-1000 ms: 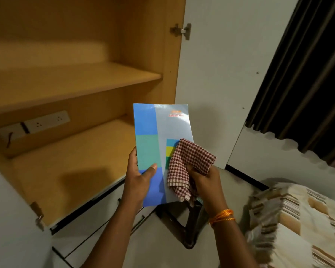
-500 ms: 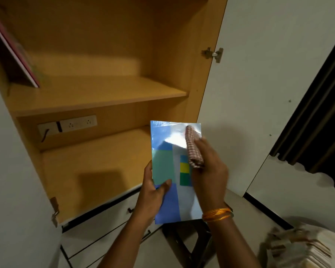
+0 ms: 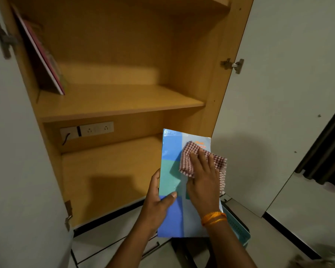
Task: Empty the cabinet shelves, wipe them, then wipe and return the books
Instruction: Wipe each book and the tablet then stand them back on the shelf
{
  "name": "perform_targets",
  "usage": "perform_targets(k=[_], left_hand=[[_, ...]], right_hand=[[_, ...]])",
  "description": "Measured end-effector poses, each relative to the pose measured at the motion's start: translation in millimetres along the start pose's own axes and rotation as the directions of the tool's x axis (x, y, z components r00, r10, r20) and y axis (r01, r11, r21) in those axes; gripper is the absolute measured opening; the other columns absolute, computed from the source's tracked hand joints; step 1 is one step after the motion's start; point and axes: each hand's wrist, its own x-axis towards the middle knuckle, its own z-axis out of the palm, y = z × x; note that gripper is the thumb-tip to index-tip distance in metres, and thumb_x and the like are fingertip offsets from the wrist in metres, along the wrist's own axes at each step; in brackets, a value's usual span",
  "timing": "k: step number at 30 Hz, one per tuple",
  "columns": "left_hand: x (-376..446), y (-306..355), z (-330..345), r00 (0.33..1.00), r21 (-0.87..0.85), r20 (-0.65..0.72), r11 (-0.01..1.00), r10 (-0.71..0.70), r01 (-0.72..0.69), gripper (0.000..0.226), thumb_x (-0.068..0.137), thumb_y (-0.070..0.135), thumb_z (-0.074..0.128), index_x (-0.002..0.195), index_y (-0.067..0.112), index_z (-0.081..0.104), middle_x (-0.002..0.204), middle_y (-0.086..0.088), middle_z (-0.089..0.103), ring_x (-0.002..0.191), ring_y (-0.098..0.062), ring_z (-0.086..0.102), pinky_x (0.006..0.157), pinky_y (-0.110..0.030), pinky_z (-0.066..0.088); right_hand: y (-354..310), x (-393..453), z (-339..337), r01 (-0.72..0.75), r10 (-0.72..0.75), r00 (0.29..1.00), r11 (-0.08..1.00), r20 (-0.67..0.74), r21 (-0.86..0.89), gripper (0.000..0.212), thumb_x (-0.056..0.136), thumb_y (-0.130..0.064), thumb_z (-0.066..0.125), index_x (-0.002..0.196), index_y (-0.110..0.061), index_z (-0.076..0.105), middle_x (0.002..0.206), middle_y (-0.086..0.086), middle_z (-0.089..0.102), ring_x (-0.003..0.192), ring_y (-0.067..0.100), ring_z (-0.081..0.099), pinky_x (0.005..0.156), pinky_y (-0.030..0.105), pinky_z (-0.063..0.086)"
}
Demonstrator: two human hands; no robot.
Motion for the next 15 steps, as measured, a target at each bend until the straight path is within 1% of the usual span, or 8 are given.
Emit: perform_targets(k=[2,3,5,8,10,11,13,15], left_hand=[[-1,-1,-1,1.000,0.002,0.020,1.000,-0.002,0.002,0.069,0.092,-0.001,0.069,0.143,0.035,0.042,0.135,0.015,0.062,0.122,-0.005,0.062,0.094,-0.025,0.053],[-2,-1,-1,1.000,0.006,0.027,1.000,-0.008,0.008,0.069,0.090,0.004,0.071,0.143,0.037,0.041,0.134,0.016,0.063,0.122,-0.006,0.061,0.096,-0.027,0.053],[-3,-1,-1,0.999,0.015,0.030,1.000,-0.017,0.016,0.072,0.085,0.014,0.072,0.145,0.038,0.040,0.132,0.015,0.064,0.123,-0.010,0.061,0.097,-0.032,0.053],[0,1,0,0.999,0.021,0.044,1.000,0.001,-0.002,0.072,0.083,0.018,0.073,0.145,0.039,0.042,0.134,0.010,0.064,0.125,-0.016,0.061,0.102,-0.041,0.052],[1,0,0,0.999,0.030,0.031,0.999,0.028,-0.029,0.074,0.082,0.013,0.072,0.144,0.042,0.042,0.138,0.009,0.061,0.129,-0.018,0.058,0.105,-0.046,0.051],[1,0,-1,0.998,0.037,0.013,0.998,0.054,-0.054,0.077,0.082,0.008,0.070,0.146,0.040,0.041,0.143,0.008,0.058,0.132,-0.018,0.056,0.107,-0.049,0.049],[1,0,-4,0.994,0.047,-0.013,0.993,0.112,-0.111,0.080,0.084,-0.004,0.065,0.151,0.031,0.038,0.150,0.003,0.051,0.138,-0.020,0.051,0.108,-0.049,0.048],[1,3,-10,0.993,-0.003,-0.060,0.995,0.104,-0.104,0.075,0.090,-0.012,0.062,0.149,0.029,0.040,0.147,0.004,0.054,0.135,-0.018,0.053,0.105,-0.040,0.051]], right_hand=[[-5,22,-4,-0.072,0.072,0.997,0.997,-0.022,0.015,0.069,0.084,-0.029,0.033,0.152,-0.021,0.041,0.162,0.007,0.032,0.151,0.039,0.019,0.115,0.064,0.028],[-11,33,-6,-0.091,0.091,0.996,0.995,-0.024,0.037,0.071,0.083,-0.031,0.030,0.152,-0.020,0.041,0.162,0.008,0.033,0.151,0.040,0.020,0.115,0.064,0.028],[-23,49,-7,-0.063,0.064,0.998,0.996,-0.011,0.066,0.073,0.081,-0.031,0.030,0.152,-0.020,0.041,0.162,0.008,0.033,0.150,0.041,0.021,0.113,0.065,0.027],[-44,48,-1,0.158,-0.163,0.986,0.984,0.045,0.086,0.071,0.084,-0.031,0.036,0.155,-0.025,0.035,0.166,0.004,0.022,0.153,0.037,0.011,0.117,0.064,0.021],[-55,35,4,0.303,-0.313,0.945,0.947,0.092,0.110,0.074,0.085,-0.031,0.043,0.158,-0.031,0.027,0.169,-0.001,0.011,0.155,0.031,-0.001,0.120,0.062,0.013],[-57,26,6,0.349,-0.364,0.924,0.928,0.114,0.129,0.076,0.085,-0.030,0.046,0.158,-0.034,0.024,0.169,-0.004,0.008,0.156,0.027,-0.005,0.121,0.060,0.010],[-55,10,10,0.395,-0.416,0.901,0.904,0.125,0.162,0.075,0.087,-0.027,0.048,0.158,-0.035,0.024,0.169,-0.006,0.007,0.156,0.024,-0.007,0.122,0.056,0.005],[-43,-5,13,0.396,-0.420,0.898,0.902,0.134,0.171,0.073,0.089,-0.023,0.050,0.157,-0.032,0.027,0.168,-0.006,0.010,0.156,0.024,-0.005,0.123,0.057,0.004]])
